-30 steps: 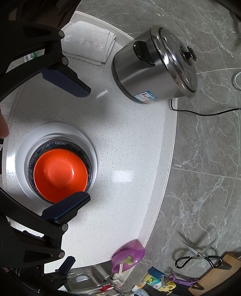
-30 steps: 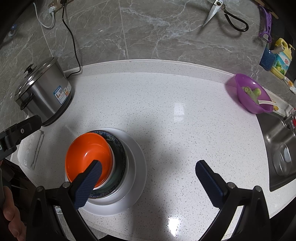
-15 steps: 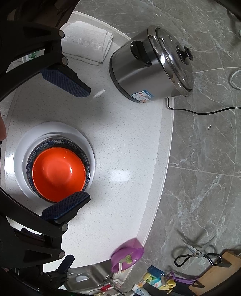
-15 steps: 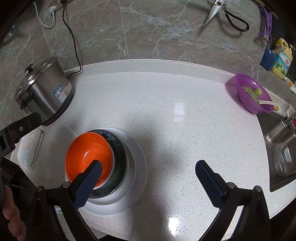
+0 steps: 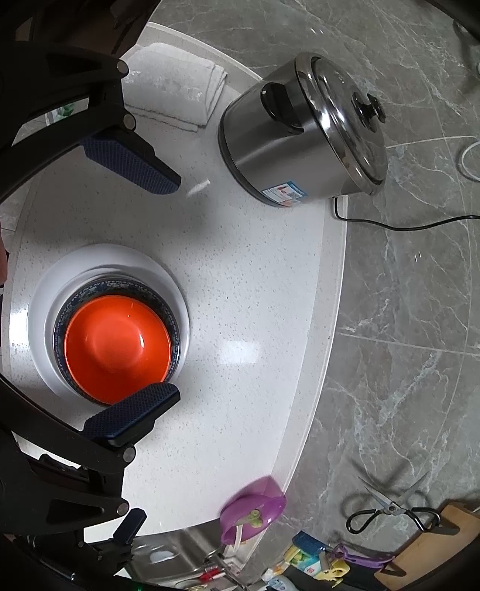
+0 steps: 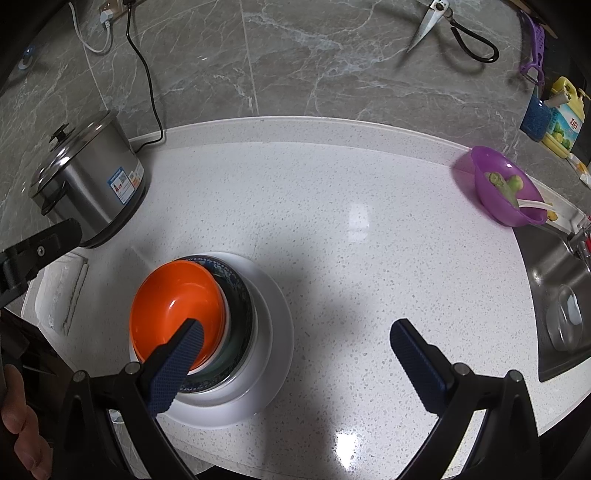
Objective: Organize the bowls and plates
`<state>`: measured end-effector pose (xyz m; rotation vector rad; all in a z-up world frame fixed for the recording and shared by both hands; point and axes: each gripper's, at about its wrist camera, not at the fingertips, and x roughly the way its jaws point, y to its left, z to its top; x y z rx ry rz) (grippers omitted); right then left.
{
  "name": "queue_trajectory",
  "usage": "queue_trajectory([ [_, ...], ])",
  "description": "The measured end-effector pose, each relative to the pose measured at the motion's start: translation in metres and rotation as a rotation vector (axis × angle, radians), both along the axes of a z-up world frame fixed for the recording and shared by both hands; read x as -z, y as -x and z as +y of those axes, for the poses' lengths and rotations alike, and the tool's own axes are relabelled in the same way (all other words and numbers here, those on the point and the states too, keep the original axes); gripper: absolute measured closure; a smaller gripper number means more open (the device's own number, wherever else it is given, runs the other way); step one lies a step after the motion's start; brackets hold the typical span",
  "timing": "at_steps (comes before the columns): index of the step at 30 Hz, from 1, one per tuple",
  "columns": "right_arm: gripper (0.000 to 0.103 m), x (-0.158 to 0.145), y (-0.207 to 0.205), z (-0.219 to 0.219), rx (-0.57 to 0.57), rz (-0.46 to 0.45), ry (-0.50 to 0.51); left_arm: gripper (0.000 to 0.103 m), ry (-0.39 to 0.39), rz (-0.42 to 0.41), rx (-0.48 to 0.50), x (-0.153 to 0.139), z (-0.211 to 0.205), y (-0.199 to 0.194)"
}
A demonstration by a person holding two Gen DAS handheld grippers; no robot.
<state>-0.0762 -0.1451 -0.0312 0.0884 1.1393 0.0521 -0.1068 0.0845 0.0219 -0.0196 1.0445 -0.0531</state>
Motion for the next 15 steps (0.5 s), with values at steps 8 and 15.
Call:
queue_trajectory([
  [8, 0.0, 0.0022, 0.0021, 0.0032, -0.006, 0.002, -0.002, 0.0, -0.061, -0.008, -0.027, -0.0008, 0.0014, 0.0014],
  [15, 0.0, 0.0029, 0.0027, 0.0043, -0.007, 0.003, -0.003, 0.0, -0.079, 0.007, -0.043, 0.0005, 0.0046, 0.0006],
])
